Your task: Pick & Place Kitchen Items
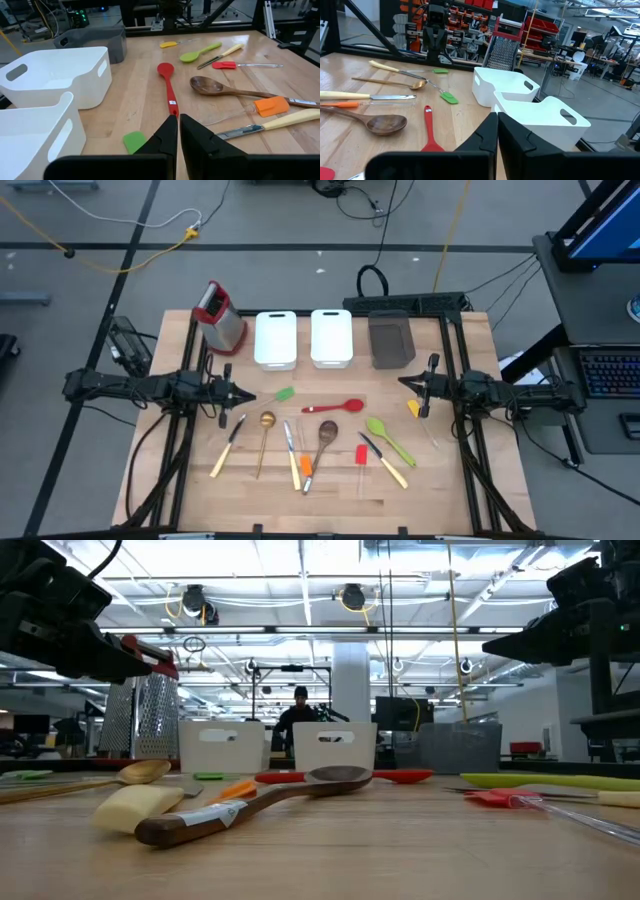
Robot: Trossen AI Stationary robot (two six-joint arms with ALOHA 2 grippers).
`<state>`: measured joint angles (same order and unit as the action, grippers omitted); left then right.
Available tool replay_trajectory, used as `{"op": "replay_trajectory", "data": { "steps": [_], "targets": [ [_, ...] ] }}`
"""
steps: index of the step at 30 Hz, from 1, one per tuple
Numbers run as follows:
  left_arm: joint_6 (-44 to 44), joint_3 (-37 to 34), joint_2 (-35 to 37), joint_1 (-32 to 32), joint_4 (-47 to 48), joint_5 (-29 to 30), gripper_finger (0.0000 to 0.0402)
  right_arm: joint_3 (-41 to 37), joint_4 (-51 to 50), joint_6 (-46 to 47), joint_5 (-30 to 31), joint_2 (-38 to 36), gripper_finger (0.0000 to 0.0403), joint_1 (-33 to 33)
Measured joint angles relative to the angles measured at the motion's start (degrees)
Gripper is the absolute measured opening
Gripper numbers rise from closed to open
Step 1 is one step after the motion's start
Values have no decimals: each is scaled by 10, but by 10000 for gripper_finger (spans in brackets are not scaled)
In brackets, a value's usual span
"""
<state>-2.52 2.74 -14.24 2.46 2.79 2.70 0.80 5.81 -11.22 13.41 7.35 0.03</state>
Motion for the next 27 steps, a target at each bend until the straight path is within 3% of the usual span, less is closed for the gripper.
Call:
{"op": "replay_trajectory", "data": {
  "steps": [9, 17, 27],
  "targets": [
    [0, 0, 0, 0, 0, 0, 26, 0, 1, 12, 0, 0, 4, 0],
    [0, 0, 0, 0, 0, 0, 26, 0, 9, 178, 0, 0, 4, 0],
    [-17, 0, 0, 0, -8, 20, 26, 0, 133, 228, 1, 0, 4, 0]
  ]
}}
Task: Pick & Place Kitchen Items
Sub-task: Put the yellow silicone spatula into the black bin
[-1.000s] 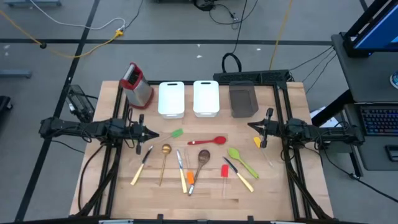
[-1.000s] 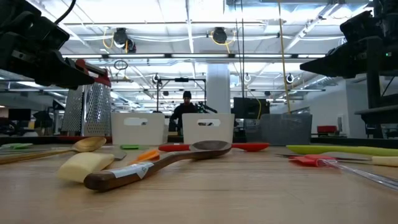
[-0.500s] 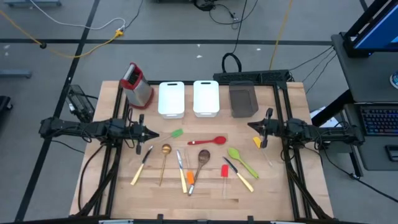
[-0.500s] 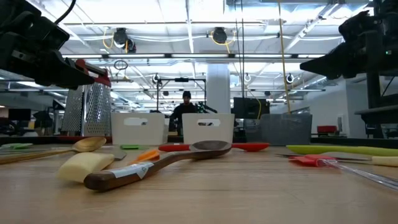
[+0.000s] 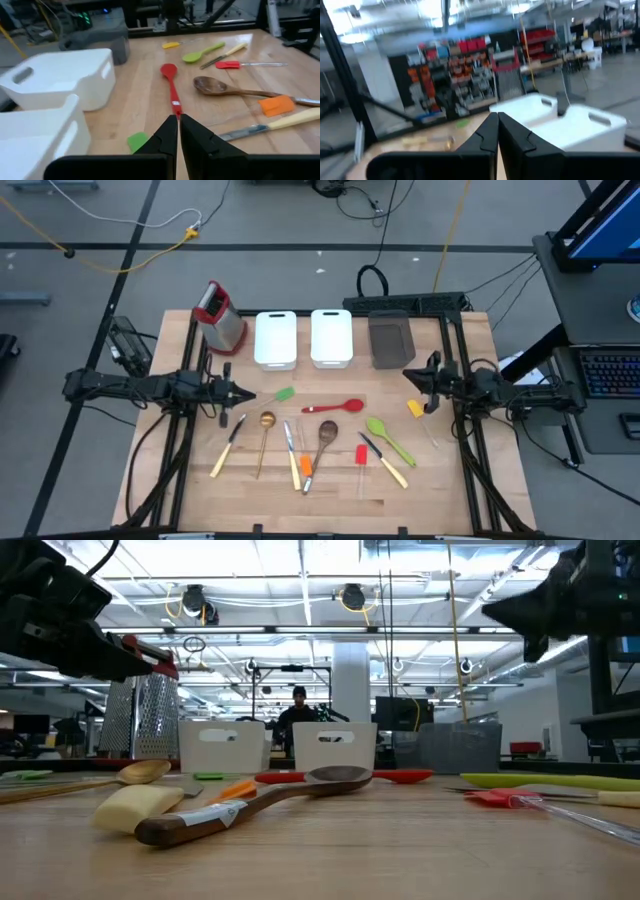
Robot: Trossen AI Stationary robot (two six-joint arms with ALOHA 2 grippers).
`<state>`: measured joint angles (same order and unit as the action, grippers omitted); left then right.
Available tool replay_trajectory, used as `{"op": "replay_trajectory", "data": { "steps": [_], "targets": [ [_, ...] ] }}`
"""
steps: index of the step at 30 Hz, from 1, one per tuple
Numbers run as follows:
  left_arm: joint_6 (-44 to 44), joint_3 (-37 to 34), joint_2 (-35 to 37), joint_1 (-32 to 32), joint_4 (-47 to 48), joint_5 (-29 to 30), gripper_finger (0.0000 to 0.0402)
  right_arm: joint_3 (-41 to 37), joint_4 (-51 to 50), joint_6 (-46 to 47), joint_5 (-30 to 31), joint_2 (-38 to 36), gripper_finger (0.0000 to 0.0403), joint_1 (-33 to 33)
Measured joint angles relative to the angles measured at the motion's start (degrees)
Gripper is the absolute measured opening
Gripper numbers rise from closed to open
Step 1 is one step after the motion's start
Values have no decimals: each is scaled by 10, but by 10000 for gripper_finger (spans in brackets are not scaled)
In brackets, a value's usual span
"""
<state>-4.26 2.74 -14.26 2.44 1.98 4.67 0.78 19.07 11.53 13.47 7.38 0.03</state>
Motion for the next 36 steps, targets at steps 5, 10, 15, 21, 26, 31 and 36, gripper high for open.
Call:
{"op": "replay_trajectory", "data": {
  "steps": [5, 10, 15, 21, 26, 31, 36],
  "targets": [
    [14, 0, 0, 0, -40, 8, 26, 0, 70, 9, 1, 0, 4, 0],
    [32, 0, 0, 0, -61, -33, 26, 0, 92, 12, 3, 0, 4, 0],
    [47, 0, 0, 3, -62, -51, 26, 0, 94, 9, 3, 0, 4, 0],
    [48, 0, 0, 3, -61, -52, 26, 0, 105, 14, 0, 0, 4, 0],
    [57, 0, 0, 3, -61, -52, 26, 0, 148, 15, -1, 0, 4, 0],
    [82, 0, 0, 3, -61, -52, 26, 0, 176, 14, 0, 0, 4, 0],
    [96, 0, 0, 3, -61, -52, 26, 53, 79, -9, 0, 25, 4, 0]
  ]
}}
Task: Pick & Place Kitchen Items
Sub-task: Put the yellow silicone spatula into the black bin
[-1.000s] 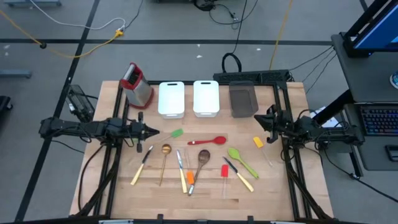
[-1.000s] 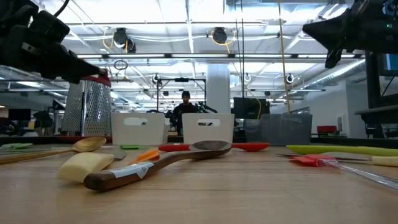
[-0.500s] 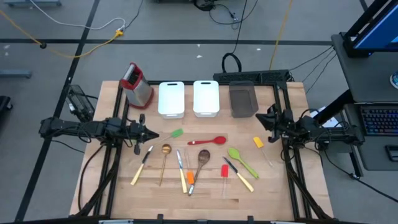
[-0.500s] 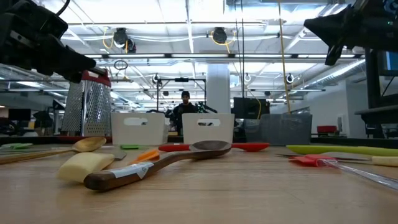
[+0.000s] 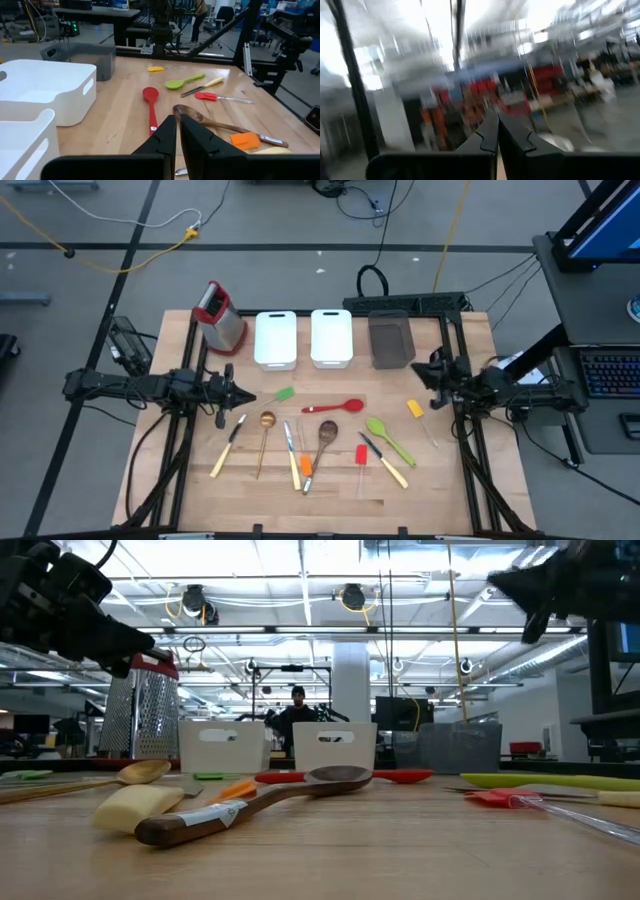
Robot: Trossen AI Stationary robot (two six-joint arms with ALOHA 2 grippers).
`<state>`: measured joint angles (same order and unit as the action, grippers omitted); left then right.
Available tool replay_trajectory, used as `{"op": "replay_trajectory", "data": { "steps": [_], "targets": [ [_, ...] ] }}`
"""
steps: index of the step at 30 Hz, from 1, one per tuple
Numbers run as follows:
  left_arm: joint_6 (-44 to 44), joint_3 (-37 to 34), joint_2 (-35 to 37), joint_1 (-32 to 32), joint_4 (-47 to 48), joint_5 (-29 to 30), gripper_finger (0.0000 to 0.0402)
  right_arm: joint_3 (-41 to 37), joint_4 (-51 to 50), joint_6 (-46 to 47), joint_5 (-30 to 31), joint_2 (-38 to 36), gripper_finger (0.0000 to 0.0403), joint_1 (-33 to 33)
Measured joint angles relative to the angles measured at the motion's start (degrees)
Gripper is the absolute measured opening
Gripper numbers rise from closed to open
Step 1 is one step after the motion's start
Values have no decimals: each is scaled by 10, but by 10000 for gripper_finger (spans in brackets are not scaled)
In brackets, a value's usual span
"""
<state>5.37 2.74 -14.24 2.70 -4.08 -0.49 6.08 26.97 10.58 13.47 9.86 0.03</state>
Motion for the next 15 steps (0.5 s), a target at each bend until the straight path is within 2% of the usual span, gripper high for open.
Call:
{"op": "replay_trajectory", "data": {
  "steps": [5, 8, 15],
  "targets": [
    [7, 0, 0, 0, 0, 0, 26, 148, -194, 10, 0, 82, 4, 0],
    [7, 0, 0, 0, 1, 0, 26, 218, -334, 55, -1, 152, 4, -1],
    [8, 0, 0, 0, 1, 0, 26, 343, -567, 166, -13, 294, 4, -2]
  ]
}}
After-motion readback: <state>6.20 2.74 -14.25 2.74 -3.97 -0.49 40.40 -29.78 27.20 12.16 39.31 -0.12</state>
